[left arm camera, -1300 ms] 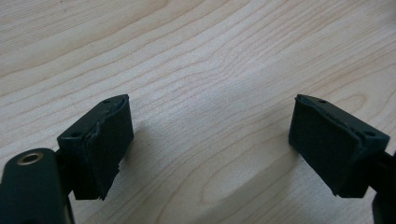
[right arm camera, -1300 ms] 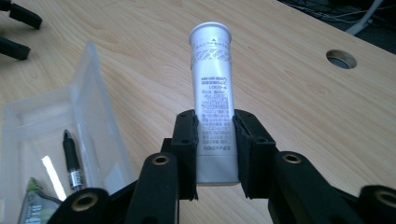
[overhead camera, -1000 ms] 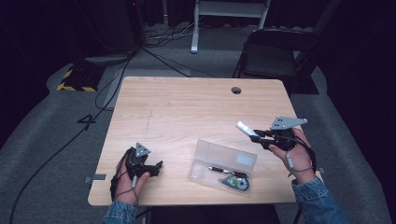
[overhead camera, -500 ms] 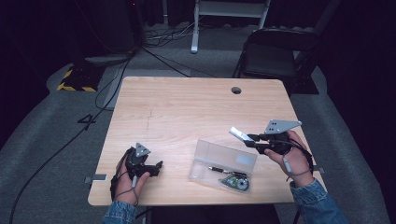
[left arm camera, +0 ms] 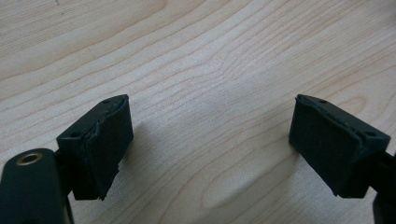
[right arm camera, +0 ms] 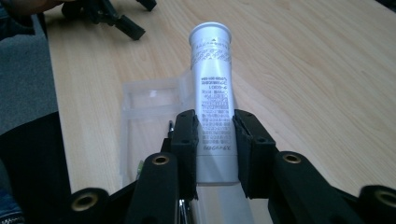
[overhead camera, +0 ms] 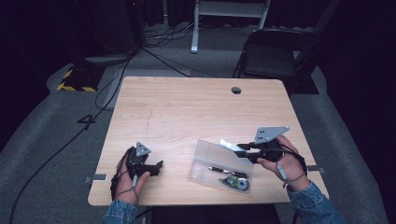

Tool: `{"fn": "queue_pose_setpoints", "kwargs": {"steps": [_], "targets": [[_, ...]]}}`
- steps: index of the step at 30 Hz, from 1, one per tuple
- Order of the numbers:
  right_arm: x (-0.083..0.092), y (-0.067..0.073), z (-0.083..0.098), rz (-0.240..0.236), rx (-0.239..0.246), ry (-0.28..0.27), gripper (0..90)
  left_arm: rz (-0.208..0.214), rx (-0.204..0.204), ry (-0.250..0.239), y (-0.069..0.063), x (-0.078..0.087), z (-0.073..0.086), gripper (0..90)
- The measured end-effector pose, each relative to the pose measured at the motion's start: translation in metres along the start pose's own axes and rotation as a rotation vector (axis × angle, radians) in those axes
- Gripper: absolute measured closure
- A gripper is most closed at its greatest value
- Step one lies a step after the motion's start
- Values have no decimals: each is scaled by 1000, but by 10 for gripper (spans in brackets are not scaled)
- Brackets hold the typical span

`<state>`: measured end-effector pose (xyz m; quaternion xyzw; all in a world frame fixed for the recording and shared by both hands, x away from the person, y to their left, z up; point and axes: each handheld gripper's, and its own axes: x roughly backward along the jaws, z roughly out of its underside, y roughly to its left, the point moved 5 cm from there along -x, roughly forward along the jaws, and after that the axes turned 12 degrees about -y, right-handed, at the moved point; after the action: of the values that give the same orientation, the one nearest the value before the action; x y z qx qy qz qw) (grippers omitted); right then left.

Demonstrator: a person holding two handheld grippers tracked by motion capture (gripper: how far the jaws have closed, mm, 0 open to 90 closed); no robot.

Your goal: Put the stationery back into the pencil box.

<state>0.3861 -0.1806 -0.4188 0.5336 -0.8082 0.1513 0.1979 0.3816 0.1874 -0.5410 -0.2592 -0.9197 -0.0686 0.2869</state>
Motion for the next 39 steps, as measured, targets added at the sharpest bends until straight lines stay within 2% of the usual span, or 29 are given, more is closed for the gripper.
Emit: {"fn": "queue_pose_setpoints", "kwargs": {"steps": [4, 6, 9, 20, 32, 39], "targets": [[-6, 6, 1, -30, 16, 15, 719, 0, -1, -1, 0, 0, 0, 140], [-14, 12, 3, -69, 35, 35, 719, 0, -1, -1, 0, 0, 0, 140], [-20, 17, 6, -98, 54, 50, 719, 1, -1, -2, 0, 0, 0, 140], [-39, 29, 15, -184, 77, 108, 718, -2, 5, -4, -1, 0, 0, 141], [-55, 35, 28, -233, 111, 188, 718, -2, 4, -4, -1, 0, 0, 141], [-64, 36, 34, -242, 127, 229, 718, -2, 5, -4, -1, 0, 0, 141]]}}
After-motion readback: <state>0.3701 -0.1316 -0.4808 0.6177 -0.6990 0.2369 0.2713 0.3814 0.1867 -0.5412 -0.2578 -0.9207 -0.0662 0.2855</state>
